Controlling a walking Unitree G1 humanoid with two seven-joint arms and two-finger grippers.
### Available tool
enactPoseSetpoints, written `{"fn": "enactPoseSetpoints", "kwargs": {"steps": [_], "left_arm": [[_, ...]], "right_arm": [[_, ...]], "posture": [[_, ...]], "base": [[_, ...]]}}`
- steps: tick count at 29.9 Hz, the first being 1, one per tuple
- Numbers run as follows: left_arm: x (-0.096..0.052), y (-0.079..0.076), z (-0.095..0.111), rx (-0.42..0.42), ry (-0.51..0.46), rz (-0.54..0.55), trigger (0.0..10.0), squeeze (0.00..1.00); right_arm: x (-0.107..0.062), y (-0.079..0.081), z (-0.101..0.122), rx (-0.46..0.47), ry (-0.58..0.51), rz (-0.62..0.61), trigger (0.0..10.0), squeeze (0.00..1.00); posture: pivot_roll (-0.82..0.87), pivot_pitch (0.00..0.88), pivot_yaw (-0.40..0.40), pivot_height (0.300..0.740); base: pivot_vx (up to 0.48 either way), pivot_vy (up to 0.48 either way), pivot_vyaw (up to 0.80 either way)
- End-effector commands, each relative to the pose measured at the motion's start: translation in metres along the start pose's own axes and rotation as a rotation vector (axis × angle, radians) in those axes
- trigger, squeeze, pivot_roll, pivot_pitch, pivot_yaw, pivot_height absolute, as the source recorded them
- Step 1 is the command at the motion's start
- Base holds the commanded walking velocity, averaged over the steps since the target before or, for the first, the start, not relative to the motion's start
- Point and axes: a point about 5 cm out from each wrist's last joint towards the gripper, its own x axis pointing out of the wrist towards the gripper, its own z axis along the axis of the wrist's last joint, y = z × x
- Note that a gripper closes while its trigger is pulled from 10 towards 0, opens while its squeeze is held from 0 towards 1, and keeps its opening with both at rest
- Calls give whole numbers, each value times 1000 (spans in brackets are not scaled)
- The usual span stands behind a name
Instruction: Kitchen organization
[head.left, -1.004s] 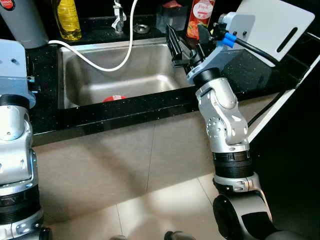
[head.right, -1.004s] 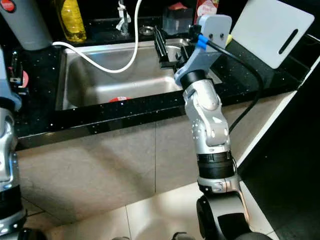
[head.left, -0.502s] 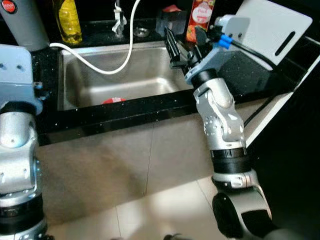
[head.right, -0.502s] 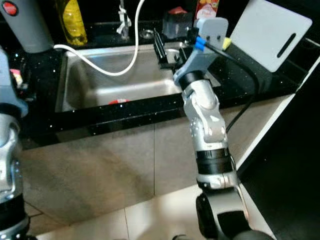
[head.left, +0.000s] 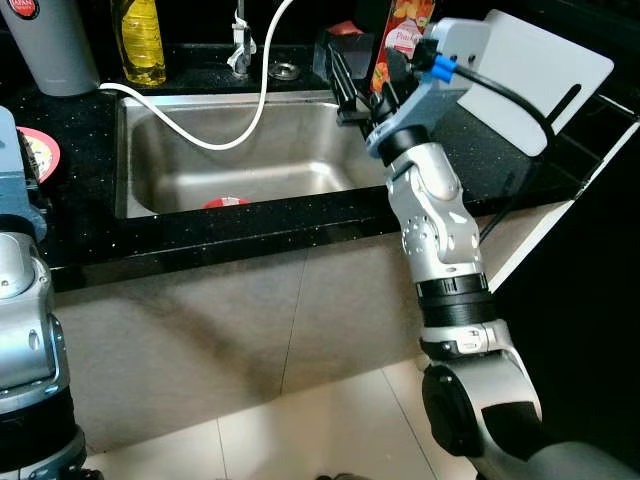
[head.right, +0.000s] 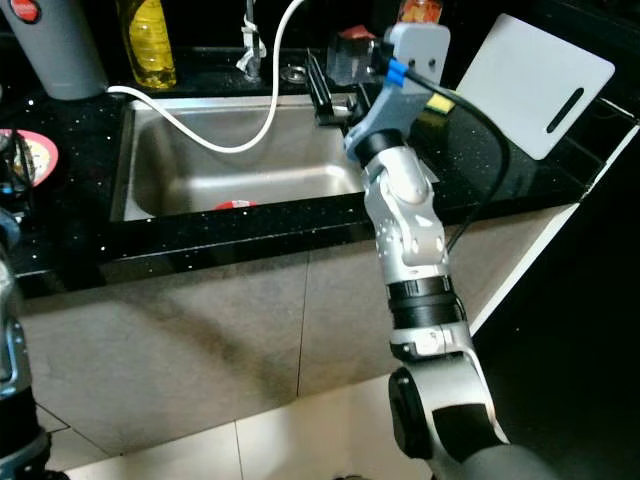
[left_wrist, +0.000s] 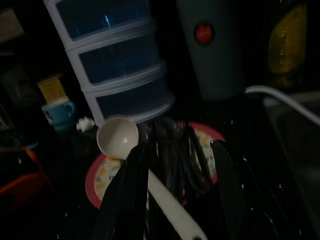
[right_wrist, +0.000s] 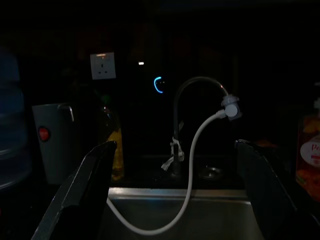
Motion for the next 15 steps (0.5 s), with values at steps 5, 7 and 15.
{"fn": "enactPoseSetpoints", "kwargs": {"steps": [5, 7, 15], "left_arm": [[4, -5, 3, 52, 11, -19, 10000, 0], [5, -2, 0, 18, 33, 7, 10000, 0], [5, -8, 12, -63, -47, -15, 10000, 0]], "right_arm": [[-4, -8, -5, 1, 13, -21, 10000, 0], [-2, -10, -4, 0, 9, -29, 10000, 0], [0, -12, -2, -13, 1, -21, 10000, 0]], "posture": [[321, 0, -119, 740], [313, 0, -123, 740], [300, 0, -134, 740]], "base": [[0, 0, 0], [0, 0, 0], [0, 0, 0]]}}
